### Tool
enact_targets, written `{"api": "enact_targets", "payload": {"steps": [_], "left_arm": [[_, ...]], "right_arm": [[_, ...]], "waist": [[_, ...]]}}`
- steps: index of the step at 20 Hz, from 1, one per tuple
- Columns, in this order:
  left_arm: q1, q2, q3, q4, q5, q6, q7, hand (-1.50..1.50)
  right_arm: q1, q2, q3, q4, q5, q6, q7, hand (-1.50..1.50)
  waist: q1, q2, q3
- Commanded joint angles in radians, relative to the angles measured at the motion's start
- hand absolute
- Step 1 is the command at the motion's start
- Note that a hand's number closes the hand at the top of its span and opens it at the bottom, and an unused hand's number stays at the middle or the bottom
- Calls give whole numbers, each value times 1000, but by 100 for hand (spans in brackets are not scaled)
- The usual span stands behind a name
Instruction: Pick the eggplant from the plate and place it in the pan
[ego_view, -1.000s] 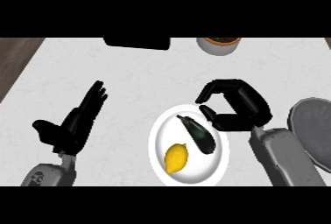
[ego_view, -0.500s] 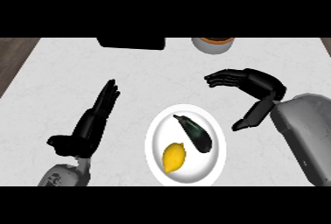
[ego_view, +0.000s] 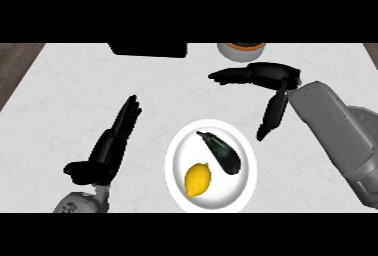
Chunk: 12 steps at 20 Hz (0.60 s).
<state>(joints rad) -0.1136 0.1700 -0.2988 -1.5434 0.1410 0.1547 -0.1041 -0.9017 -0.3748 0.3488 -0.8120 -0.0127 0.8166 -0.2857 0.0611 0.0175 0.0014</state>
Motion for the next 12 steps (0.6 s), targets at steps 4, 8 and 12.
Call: {"api": "enact_targets", "payload": {"steps": [4, 8, 12], "left_arm": [[20, 20, 34, 2, 28, -39, -29, 0], [40, 11, 35, -3, 10, -14, -39, 0], [81, 8, 7, -66, -25, 10, -1, 0]], "right_arm": [[-82, 37, 210, 4, 218, 73, -118, -150], [-48, 96, 357, -29, 341, -4, -183, -150], [-78, 116, 425, -19, 437, -61, -181, -150]], "waist": [[-6, -2, -1], [-14, -5, -1], [-31, -14, -1]]}}
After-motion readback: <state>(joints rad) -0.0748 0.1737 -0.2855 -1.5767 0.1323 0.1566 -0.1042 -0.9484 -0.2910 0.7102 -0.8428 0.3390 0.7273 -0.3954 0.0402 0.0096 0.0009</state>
